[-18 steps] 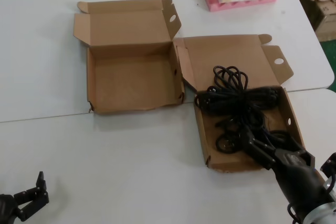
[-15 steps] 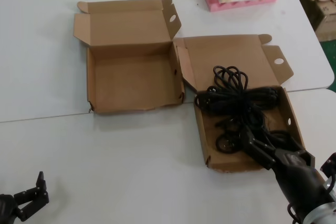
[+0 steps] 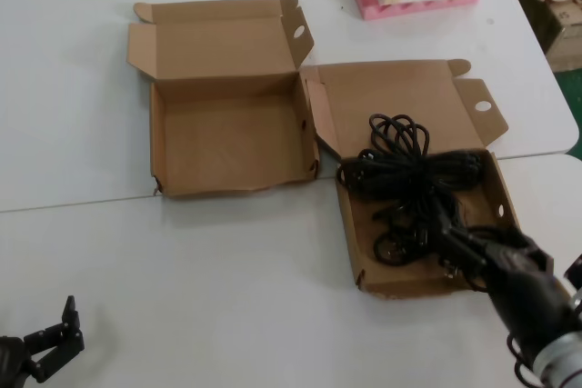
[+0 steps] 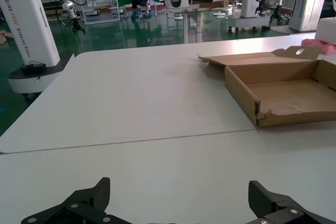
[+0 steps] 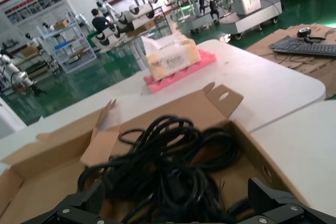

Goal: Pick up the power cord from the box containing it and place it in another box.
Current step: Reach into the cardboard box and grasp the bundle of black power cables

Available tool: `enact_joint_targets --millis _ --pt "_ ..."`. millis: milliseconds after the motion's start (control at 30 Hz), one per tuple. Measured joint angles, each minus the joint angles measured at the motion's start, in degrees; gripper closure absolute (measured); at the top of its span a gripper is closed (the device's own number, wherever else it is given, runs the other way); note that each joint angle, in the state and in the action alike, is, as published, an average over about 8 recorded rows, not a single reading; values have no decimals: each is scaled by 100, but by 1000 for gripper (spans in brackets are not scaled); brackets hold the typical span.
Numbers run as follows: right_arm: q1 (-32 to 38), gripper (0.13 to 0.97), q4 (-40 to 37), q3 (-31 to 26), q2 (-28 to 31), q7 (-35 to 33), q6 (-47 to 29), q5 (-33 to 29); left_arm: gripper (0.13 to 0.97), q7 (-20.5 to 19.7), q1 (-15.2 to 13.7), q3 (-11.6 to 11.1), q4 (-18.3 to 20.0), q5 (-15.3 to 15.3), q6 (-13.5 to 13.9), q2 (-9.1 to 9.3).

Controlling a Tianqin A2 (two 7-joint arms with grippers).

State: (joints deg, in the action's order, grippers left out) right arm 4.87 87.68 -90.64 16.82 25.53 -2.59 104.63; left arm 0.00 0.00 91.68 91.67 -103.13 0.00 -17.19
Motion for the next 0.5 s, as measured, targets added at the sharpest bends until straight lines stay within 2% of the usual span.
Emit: enact_joint_targets --millis 200,400,500 --pt "553 129 -593 493 -277 0 -592 88 173 0 0 1 0 0 0 0" --pt "1417 129 -1619 1174 -692 0 -1454 -7 221 0 0 0 0 0 0 0" --pt "1842 129 -2131 1438 -844 0 -1836 -148 274 0 0 0 0 0 0 0"
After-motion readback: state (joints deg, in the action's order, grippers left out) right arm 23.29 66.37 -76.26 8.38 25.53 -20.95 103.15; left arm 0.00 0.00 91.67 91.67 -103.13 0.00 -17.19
